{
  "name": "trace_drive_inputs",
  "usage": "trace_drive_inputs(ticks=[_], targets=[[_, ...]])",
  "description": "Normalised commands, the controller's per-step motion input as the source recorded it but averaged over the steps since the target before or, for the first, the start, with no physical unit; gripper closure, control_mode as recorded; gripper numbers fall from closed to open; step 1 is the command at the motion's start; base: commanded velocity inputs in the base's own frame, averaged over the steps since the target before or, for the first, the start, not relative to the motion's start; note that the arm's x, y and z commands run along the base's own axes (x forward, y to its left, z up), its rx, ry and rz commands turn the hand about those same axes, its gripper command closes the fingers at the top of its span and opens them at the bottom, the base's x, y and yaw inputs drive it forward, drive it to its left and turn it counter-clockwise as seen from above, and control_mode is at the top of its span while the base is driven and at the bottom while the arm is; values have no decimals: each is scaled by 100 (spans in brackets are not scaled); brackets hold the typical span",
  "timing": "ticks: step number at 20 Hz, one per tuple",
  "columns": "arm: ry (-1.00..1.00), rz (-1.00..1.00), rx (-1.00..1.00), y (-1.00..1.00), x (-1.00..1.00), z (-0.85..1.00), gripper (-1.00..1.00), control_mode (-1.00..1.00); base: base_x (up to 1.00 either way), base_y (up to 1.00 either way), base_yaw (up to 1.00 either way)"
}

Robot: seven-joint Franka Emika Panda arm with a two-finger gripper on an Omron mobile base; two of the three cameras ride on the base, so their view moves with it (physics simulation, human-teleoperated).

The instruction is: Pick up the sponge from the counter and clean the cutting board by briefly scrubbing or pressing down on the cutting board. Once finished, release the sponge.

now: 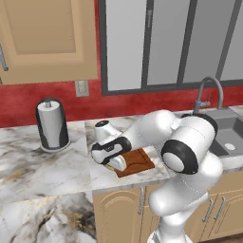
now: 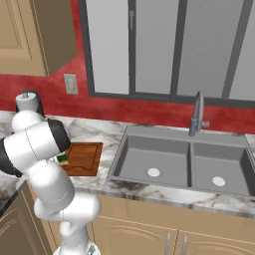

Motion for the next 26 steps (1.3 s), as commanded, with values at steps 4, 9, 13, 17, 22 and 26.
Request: trace_drive_inputs(ticks=[4,9,13,17,22,26], targets=[[1,0,3,0,-73,-30,100,-100,0,0,0],[7,0,5,0,-69,-31,100,-100,0,0,0],[11,0,5,0,-66,-28,100,-100,0,0,0],[14,0,2,3,-34,-6,100,-100,0,0,0],[10,0,0,29,8,23,100,-100,0,0,0],[10,0,0,47,33,26,100,-100,0,0,0]])
